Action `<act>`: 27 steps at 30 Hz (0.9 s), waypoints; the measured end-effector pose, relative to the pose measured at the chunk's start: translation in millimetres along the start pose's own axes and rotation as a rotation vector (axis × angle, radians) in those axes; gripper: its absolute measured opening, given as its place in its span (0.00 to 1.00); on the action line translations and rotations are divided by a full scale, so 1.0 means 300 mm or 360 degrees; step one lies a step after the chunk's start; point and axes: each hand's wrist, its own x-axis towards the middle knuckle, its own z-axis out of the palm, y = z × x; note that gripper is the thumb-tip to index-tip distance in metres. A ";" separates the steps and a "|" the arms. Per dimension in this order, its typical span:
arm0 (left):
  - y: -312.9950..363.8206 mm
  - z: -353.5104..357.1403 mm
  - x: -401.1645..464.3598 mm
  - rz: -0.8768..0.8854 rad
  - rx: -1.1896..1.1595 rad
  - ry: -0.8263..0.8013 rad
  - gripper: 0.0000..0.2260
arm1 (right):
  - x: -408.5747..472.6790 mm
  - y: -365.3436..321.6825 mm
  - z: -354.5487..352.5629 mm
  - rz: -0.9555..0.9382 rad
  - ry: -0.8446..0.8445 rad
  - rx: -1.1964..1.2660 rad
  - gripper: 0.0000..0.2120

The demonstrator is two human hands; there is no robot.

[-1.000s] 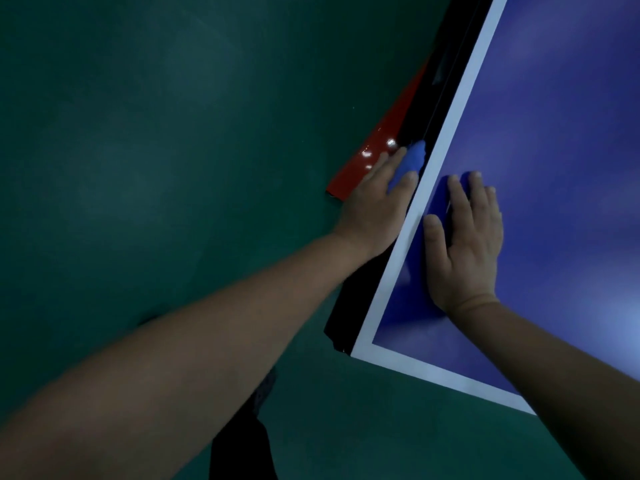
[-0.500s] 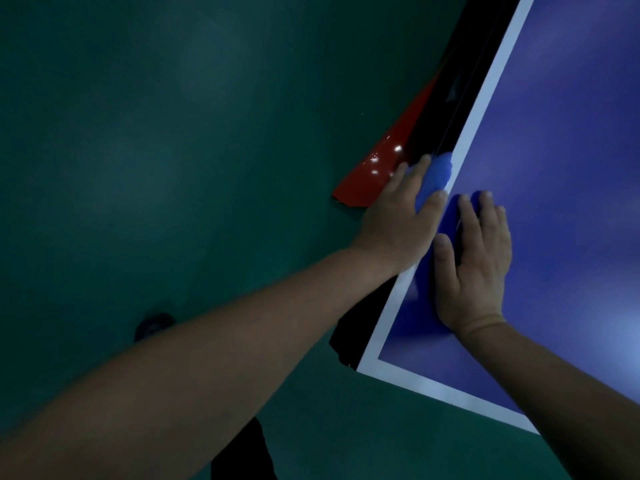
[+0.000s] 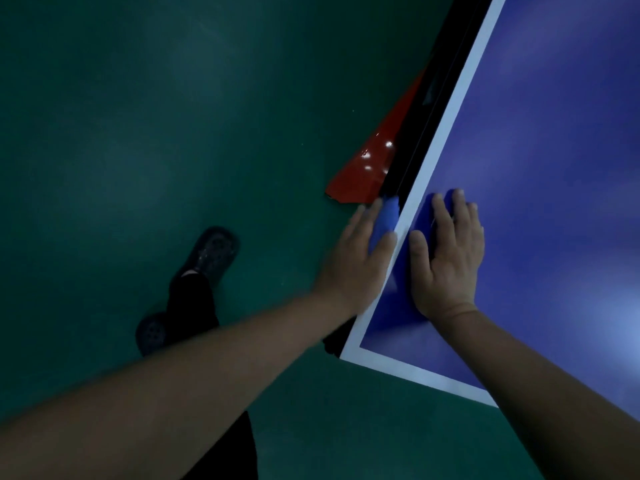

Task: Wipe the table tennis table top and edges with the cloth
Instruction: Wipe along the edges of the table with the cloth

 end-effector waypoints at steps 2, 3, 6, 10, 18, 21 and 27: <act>0.056 -0.016 0.145 0.0020 -0.0001 0.0009 0.26 | -0.001 -0.001 -0.002 0.0000 -0.0019 -0.0027 0.30; 0.080 -0.025 0.189 0.0026 -0.0014 0.0006 0.28 | -0.002 0.001 -0.005 -0.0007 -0.0022 -0.0037 0.30; 0.087 -0.040 0.194 0.0056 -0.0182 -0.0032 0.32 | 0.040 0.018 -0.029 -0.0024 0.0031 -0.0022 0.29; 0.011 -0.055 0.076 -0.0074 -0.0428 -0.0053 0.32 | 0.230 0.066 -0.085 -0.0048 0.0034 0.0093 0.26; 0.144 -0.012 0.434 0.0211 -0.0135 0.0088 0.29 | 0.651 0.093 -0.063 0.0201 0.0027 -0.0030 0.32; 0.252 -0.025 0.658 0.0232 -0.0223 0.0098 0.31 | 0.629 0.096 -0.049 0.0243 0.0059 0.0024 0.31; 0.104 -0.048 0.405 0.0410 -0.0125 -0.0074 0.28 | 0.628 0.094 -0.049 0.0235 0.0068 0.0058 0.31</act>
